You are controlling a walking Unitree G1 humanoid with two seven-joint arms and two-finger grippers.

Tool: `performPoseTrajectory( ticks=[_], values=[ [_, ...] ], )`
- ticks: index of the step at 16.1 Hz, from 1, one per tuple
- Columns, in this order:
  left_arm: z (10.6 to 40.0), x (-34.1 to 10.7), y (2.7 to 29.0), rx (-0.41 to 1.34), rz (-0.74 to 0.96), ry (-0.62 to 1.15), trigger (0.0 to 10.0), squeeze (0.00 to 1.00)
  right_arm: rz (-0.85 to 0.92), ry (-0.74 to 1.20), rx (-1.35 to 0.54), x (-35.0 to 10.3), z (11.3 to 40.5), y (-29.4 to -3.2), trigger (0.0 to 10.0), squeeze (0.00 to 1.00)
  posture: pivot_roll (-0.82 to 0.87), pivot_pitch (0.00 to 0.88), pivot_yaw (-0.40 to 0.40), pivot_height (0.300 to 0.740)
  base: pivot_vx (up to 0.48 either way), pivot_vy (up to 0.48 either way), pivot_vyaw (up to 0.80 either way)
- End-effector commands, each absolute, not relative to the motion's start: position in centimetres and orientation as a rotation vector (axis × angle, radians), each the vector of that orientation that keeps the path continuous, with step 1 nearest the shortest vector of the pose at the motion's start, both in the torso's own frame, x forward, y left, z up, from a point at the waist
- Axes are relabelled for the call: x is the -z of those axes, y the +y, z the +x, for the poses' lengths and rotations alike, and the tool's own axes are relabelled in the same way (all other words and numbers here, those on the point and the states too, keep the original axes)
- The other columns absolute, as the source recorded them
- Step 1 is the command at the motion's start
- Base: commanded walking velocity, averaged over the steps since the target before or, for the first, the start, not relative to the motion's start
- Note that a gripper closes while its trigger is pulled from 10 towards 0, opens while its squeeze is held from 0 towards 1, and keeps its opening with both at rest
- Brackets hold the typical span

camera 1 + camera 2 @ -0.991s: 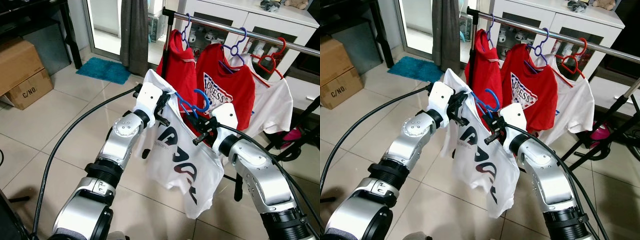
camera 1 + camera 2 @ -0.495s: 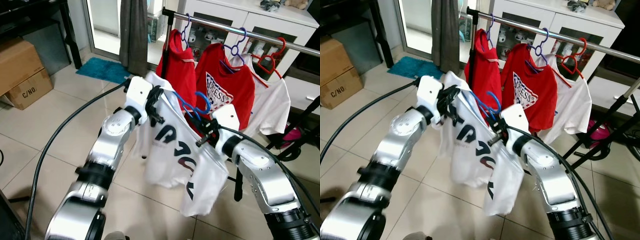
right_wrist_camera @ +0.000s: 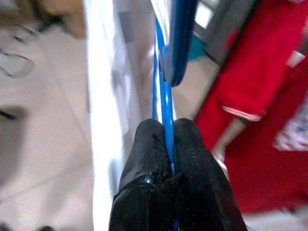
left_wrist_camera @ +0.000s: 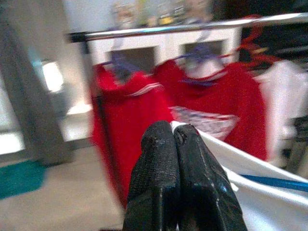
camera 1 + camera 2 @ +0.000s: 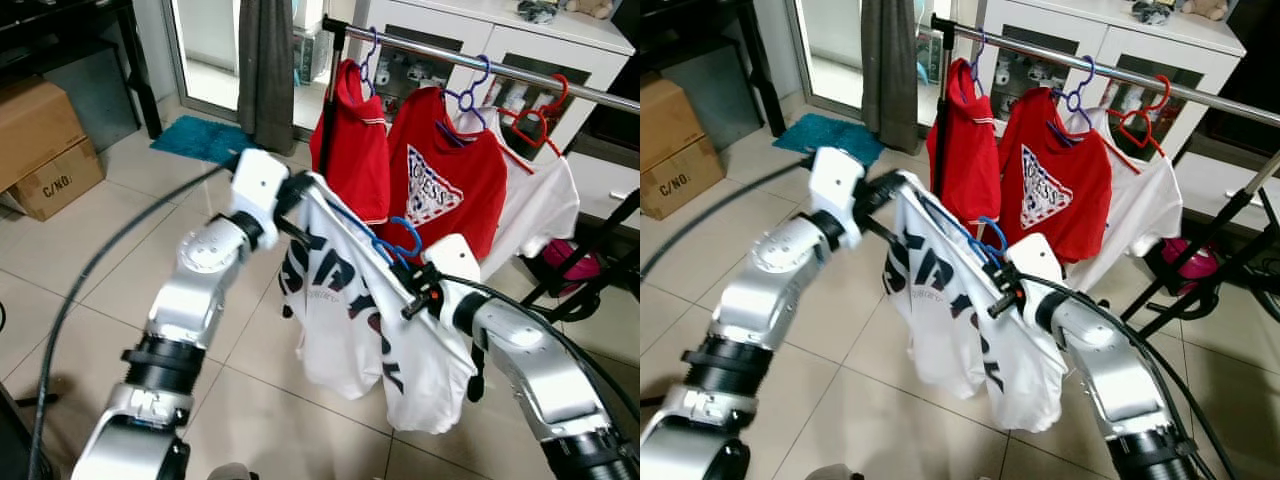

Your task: Hang hanger

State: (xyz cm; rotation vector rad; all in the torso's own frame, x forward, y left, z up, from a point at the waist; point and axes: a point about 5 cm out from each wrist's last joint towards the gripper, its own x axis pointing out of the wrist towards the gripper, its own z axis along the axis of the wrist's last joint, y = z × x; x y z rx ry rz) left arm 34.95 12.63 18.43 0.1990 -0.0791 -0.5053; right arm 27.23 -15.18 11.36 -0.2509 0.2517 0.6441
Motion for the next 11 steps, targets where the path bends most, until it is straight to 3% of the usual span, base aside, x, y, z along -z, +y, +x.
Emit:
performPoseTrajectory(
  ticks=[1,4,6,11],
  values=[
    [36.0,-20.0,15.0,0.377,0.221,-0.105,0.0,0.0,-0.231,0.184,-0.692,-12.8,26.8,-16.1,0.0,0.0,-0.01,0.0,-0.09,0.74,0.0,0.0,0.0],
    [37.5,-21.6,18.8,0.226,0.262,-0.096,0.0,0.0,-0.159,0.176,-0.875,-13.9,24.9,-16.9,0.0,0.0,-0.01,0.0,-0.088,0.74,0.0,0.0,0.0],
    [38.0,-22.3,19.4,0.219,0.272,-0.102,0.0,0.0,-0.161,0.182,-0.877,-13.9,24.8,-17.5,0.0,0.0,-0.02,0.0,-0.086,0.74,0.0,0.0,0.0],
    [38.8,-21.0,19.9,0.209,0.187,-0.065,0.0,0.0,0.022,0.113,-0.907,-15.5,24.2,-17.9,0.0,0.0,-0.02,0.0,-0.08,0.74,0.0,0.0,0.0]
  ],
)
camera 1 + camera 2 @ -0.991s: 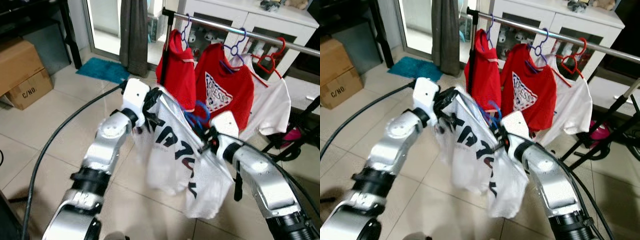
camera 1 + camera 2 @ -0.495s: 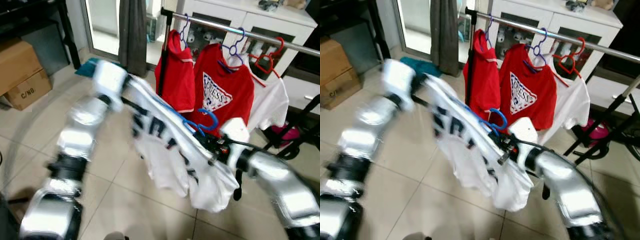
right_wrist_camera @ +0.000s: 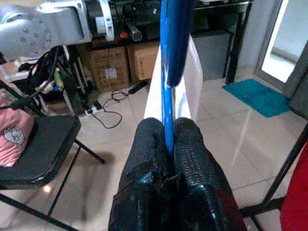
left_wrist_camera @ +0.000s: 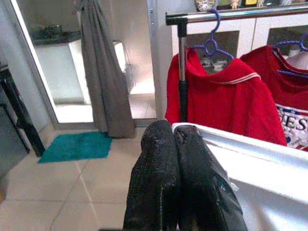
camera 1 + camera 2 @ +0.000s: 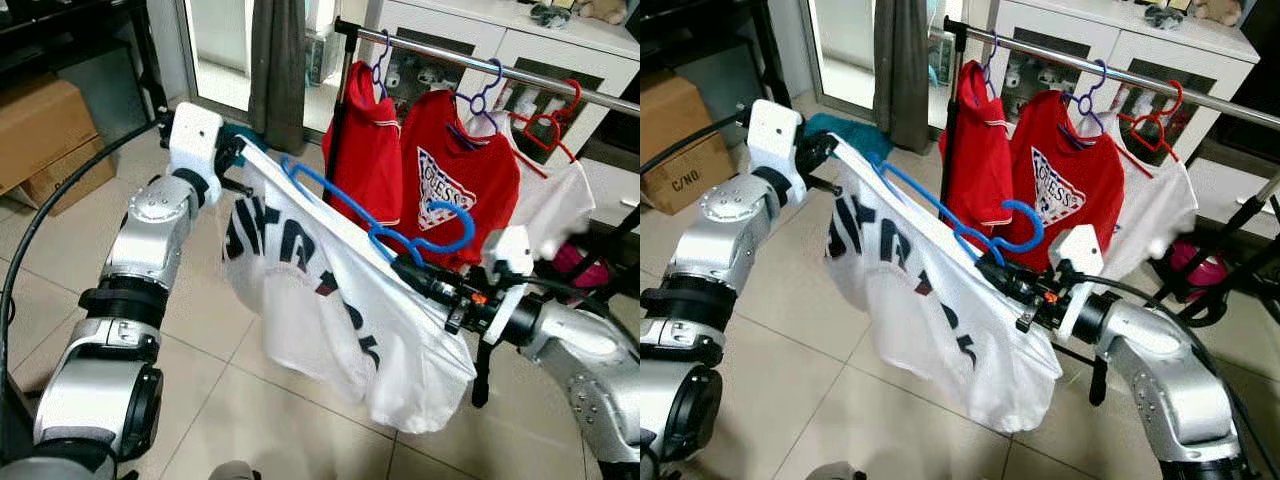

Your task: Hang hanger

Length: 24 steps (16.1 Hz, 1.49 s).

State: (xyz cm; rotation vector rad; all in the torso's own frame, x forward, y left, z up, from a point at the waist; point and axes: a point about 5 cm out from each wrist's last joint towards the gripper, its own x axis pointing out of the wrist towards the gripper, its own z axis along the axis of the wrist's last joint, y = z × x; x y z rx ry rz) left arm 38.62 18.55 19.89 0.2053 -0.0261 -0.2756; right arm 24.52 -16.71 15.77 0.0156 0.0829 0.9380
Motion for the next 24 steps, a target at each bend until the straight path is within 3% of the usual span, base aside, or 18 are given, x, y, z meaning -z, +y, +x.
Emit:
performPoseTrajectory(
  ticks=[1,4,6,7,9,11,13,14,16,17,18,19,20,22,24],
  values=[
    [38.8,-21.0,19.6,0.231,0.19,-0.071,0.0,0.0,0.001,0.137,-0.88,-15.2,24.4,-18.1,0.0,0.0,-0.02,0.0,-0.08,0.74,0.0,0.0,0.0],
    [38.4,-20.5,17.6,0.343,0.15,-0.079,0.0,0.0,0.022,0.115,-0.784,-15.3,25.2,-18.6,0.0,0.0,-0.02,0.0,-0.07,0.74,0.0,0.0,0.0],
    [37.5,-18.5,14.0,0.486,0.135,-0.037,0.0,0.0,0.159,0.068,-0.571,-15.7,27.3,-18.5,0.0,0.0,-0.02,0.0,-0.067,0.74,0.0,0.0,0.0],
    [37.2,-18.2,13.2,0.518,0.134,-0.032,0.0,0.0,0.185,0.058,-0.548,-15.8,27.6,-18.4,0.0,0.0,-0.02,0.0,-0.066,0.74,0.0,0.0,0.0],
    [35.3,-17.4,8.2,0.684,0.084,-0.024,0.0,0.0,0.32,-0.004,-0.448,-16.6,28.9,-17.5,0.0,0.0,-0.02,0.0,-0.066,0.74,0.0,0.0,0.0],
    [34.3,-17.5,5.9,0.764,0.048,-0.034,0.0,0.0,0.327,-0.019,-0.355,-16.6,29.6,-17.7,0.0,0.0,-0.02,0.0,-0.062,0.74,0.0,0.0,0.0],
    [33.4,-17.5,4.5,0.822,0.028,-0.035,0.0,0.0,0.332,-0.043,-0.221,-16.6,30.3,-18.6,0.0,0.0,-0.02,0.0,-0.058,0.74,0.0,0.0,0.0],
    [32.4,-17.3,3.7,0.862,0.026,-0.025,0.0,0.0,0.394,-0.094,-0.06,-17.2,31.1,-20.2,0.0,0.0,-0.02,0.0,-0.056,0.74,0.0,0.0,0.0],
    [32.4,-17.0,4.2,0.817,0.024,-0.019,0.0,0.0,0.366,-0.083,-0.023,-17.2,31.3,-20.9,0.0,0.0,-0.02,0.0,-0.056,0.74,0.0,0.0,0.0],
    [33.0,-16.5,6.6,0.667,0.041,-0.007,0.0,0.0,0.237,0.035,-0.074,-15.6,30.6,-20.5,3.8,0.0,-0.02,0.0,-0.051,0.74,0.0,0.0,0.0],
    [33.2,-16.2,8.0,0.584,0.046,-0.006,0.3,0.0,0.204,0.08,-0.089,-14.9,30.0,-20.3,10.0,0.0,-0.02,0.0,-0.045,0.74,0.0,0.0,0.0],
    [33.1,-15.9,9.2,0.509,0.056,0.002,8.4,0.0,0.15,0.103,-0.099,-14.3,29.4,-20.0,10.0,0.0,-0.02,0.005,-0.044,0.74,0.0,0.0,0.0],
    [33.0,-15.7,9.7,0.478,0.066,0.01,10.0,0.0,0.126,0.113,-0.105,-14.0,29.1,-19.9,10.0,0.0,-0.02,0.013,-0.047,0.74,0.0,0.0,0.0],
    [32.2,-13.3,12.3,0.331,0.147,0.126,10.0,0.0,0.087,0.29,-0.003,-10.9,26.8,-20.2,10.0,0.0,-0.03,0.013,-0.053,0.74,0.0,0.0,-0.39],
    [31.5,-12.9,13.0,0.287,0.105,0.095,10.0,0.0,0.12,0.31,0.031,-10.4,25.3,-20.2,10.0,0.0,-0.04,0.034,-0.033,0.74,0.0,0.0,-0.79]
  ],
)
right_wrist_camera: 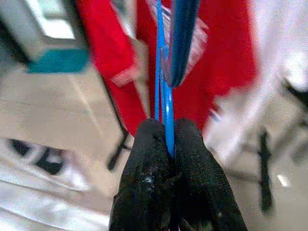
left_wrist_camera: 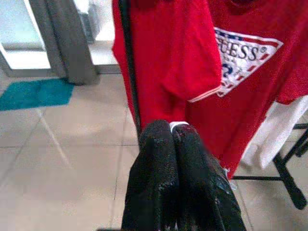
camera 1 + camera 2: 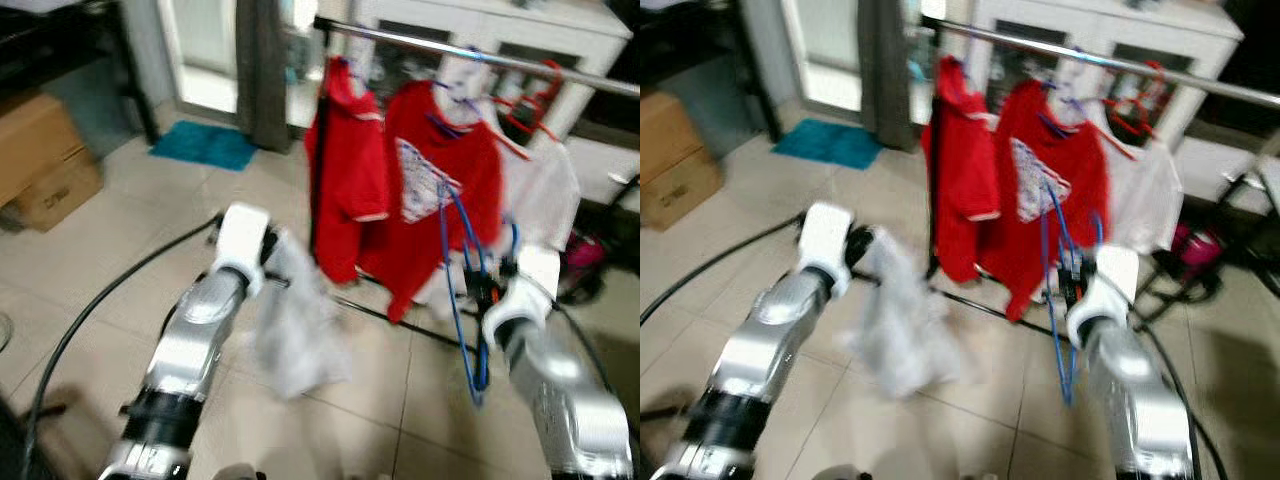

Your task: Hang hanger

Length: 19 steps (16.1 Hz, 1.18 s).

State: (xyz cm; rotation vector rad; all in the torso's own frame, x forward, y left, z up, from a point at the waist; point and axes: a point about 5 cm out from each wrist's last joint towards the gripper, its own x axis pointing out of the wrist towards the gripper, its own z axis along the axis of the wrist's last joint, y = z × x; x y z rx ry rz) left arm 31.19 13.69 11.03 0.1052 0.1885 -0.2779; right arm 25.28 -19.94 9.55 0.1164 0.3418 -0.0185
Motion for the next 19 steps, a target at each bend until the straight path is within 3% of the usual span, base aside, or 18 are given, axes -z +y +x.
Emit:
performPoseTrajectory(
  ticks=[1,2,5,8,12,15,17,19],
  values=[
    [31.1,-12.9,13.1,0.277,0.005,0.067,10.0,0.0,0.135,0.305,0.027,-10.6,25.0,-19.9,10.0,0.0,-0.05,0.045,-0.026,0.74,0.0,0.0,-0.8],
    [30.8,-12.7,13.1,0.29,-0.059,0.088,10.0,0.0,0.138,0.303,0.026,-10.8,24.9,-19.9,10.0,0.0,-0.06,0.042,-0.033,0.74,0.0,0.0,-0.8],
    [30.3,-12.4,12.9,0.318,0.008,0.104,10.0,0.0,0.223,0.293,0.002,-11.8,25.0,-19.5,10.0,0.0,-0.06,0.038,-0.03,0.74,0.0,0.0,-0.77],
    [29.9,-12.9,11.5,0.431,0.094,0.084,10.0,0.0,0.171,0.316,0.001,-11.3,24.5,-18.6,10.0,0.0,-0.05,0.057,-0.015,0.74,0.0,0.0,-0.75],
    [29.1,-13.0,10.2,0.5,0.085,0.095,10.0,0.0,0.251,0.351,0.003,-11.0,24.6,-17.6,10.0,0.0,-0.05,0.082,-0.01,0.74,0.0,0.0,-0.76],
    [29.5,-13.5,10.1,0.468,0.04,0.089,10.0,0.0,0.194,0.348,-0.008,-11.1,25.4,-17.2,10.0,0.0,-0.04,0.077,-0.009,0.74,0.0,0.0,-0.77],
    [29.1,-12.9,10.0,0.474,0.016,0.107,10.0,0.0,0.138,0.319,0.092,-11.1,25.4,-18.5,10.0,0.0,-0.04,0.047,-0.024,0.74,0.0,0.0,-0.77],
    [29.9,-13.8,10.3,0.394,-0.116,0.01,10.0,0.0,0.169,0.294,0.098,-11.4,25.6,-18.9,10.0,0.0,-0.04,0.033,-0.028,0.74,0.0,0.0,-0.77]
  ],
)
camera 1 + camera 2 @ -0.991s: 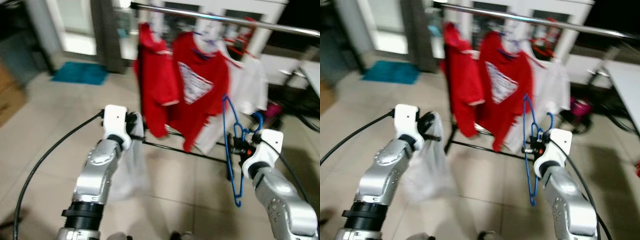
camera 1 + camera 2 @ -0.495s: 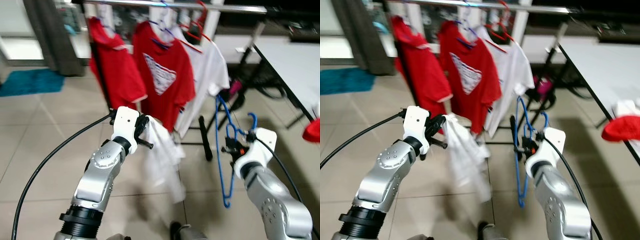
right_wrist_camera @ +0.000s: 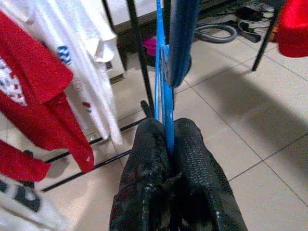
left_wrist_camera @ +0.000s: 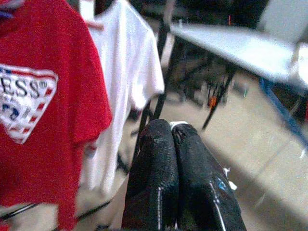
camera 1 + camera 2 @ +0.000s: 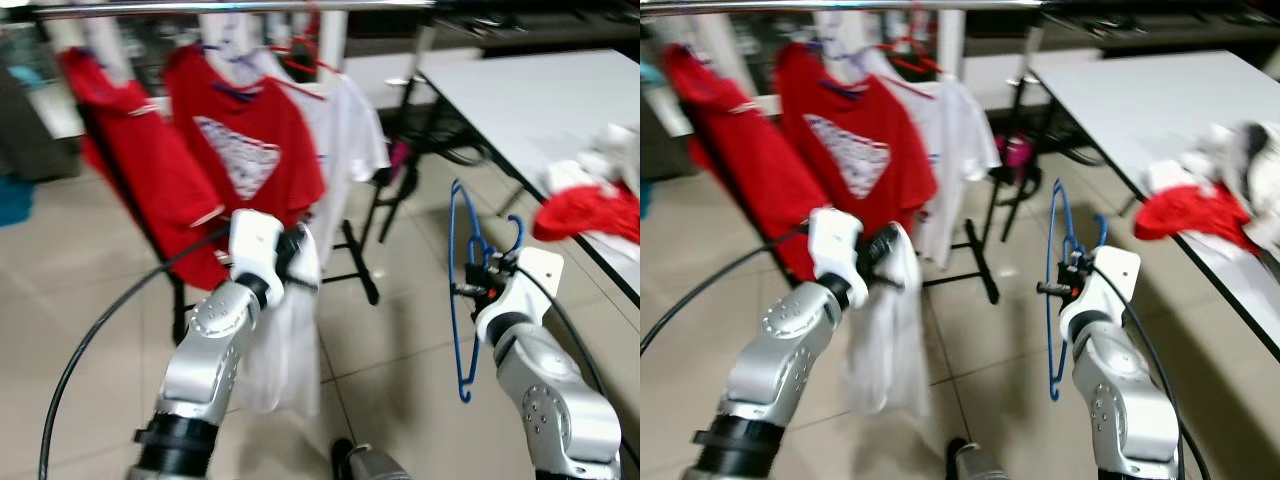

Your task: Hang hanger

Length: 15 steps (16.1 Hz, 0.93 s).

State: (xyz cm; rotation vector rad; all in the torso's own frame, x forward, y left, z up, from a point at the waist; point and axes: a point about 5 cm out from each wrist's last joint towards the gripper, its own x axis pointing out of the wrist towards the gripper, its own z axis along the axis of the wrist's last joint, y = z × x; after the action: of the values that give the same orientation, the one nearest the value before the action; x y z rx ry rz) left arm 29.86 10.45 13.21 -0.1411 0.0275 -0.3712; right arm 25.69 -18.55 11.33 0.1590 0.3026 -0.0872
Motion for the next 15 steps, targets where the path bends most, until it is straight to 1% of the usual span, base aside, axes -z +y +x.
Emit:
performPoseTrajectory(
  ticks=[1,2,3,4,5,7,9,10,11,12,13,14,15],
  values=[
    [30.2,-14.0,10.7,0.347,-0.172,-0.024,10.0,0.0,0.167,0.291,0.087,-11.6,25.8,-18.8,10.0,0.0,-0.04,0.047,-0.014,0.74,0.0,0.0,-0.77],
    [29.8,-14.0,10.7,0.371,-0.234,-0.024,10.0,0.0,0.194,0.281,0.079,-11.8,25.7,-18.6,10.0,0.0,-0.04,0.05,-0.015,0.74,0.0,0.0,-0.77],
    [29.7,-14.0,10.8,0.387,-0.254,-0.027,10.0,0.0,0.237,0.282,0.076,-11.5,25.4,-18.2,10.0,0.0,-0.03,0.037,-0.021,0.74,0.0,0.0,-0.77],
    [29.9,-13.9,10.8,0.386,-0.272,-0.021,10.0,0.0,0.237,0.28,0.07,-11.4,25.5,-17.9,10.0,0.0,-0.03,0.033,-0.024,0.74,0.0,0.0,-0.77],
    [30.0,-13.5,10.8,0.402,-0.378,-0.012,10.0,0.0,0.229,0.27,0.067,-11.6,25.9,-17.6,10.0,0.0,-0.03,0.043,-0.013,0.74,0.0,0.0,-0.77],
    [30.0,-13.5,11.6,0.349,-0.36,-0.012,10.0,0.0,0.23,0.288,0.083,-11.4,25.6,-17.9,10.0,0.0,-0.02,0.053,-0.016,0.74,0.0,0.0,-0.73],
    [30.5,-12.6,12.0,0.288,-0.319,0.073,10.0,0.0,0.222,0.284,0.065,-11.6,26.0,-17.7,10.0,0.0,-0.03,0.05,-0.023,0.74,0.0,0.0,-0.73],
    [30.4,-12.4,12.0,0.284,-0.307,0.09,10.0,0.0,0.212,0.276,0.066,-11.9,26.1,-17.8,10.0,0.0,-0.04,0.061,-0.014,0.74,0.0,0.0,-0.72],
    [30.3,-12.2,12.1,0.271,-0.258,0.108,10.0,0.0,0.211,0.271,0.074,-12.1,26.0,-18.1,10.0,0.0,-0.03,0.065,-0.014,0.74,0.0,0.0,-0.72],
    [30.3,-12.5,11.9,0.299,-0.294,0.071,10.0,0.0,0.208,0.28,0.088,-11.7,25.6,-18.2,10.0,0.0,-0.03,0.058,-0.016,0.74,0.0,0.0,-0.72],
    [30.4,-12.8,11.9,0.309,-0.289,0.053,10.0,0.0,0.183,0.286,0.094,-11.5,25.5,-18.2,10.0,0.0,-0.03,0.051,-0.017,0.74,0.0,0.0,-0.73],
    [30.4,-12.8,11.9,0.305,-0.274,0.056,10.0,0.0,0.169,0.287,0.096,-11.4,25.5,-18.2,10.0,0.0,-0.03,0.048,-0.018,0.74,0.0,0.0,-0.73],
    [30.5,-12.7,11.8,0.307,-0.225,0.066,10.0,0.0,0.14,0.288,0.102,-11.4,25.5,-18.3,10.0,0.0,-0.03,0.048,-0.018,0.74,0.0,0.0,-0.72]
  ],
)
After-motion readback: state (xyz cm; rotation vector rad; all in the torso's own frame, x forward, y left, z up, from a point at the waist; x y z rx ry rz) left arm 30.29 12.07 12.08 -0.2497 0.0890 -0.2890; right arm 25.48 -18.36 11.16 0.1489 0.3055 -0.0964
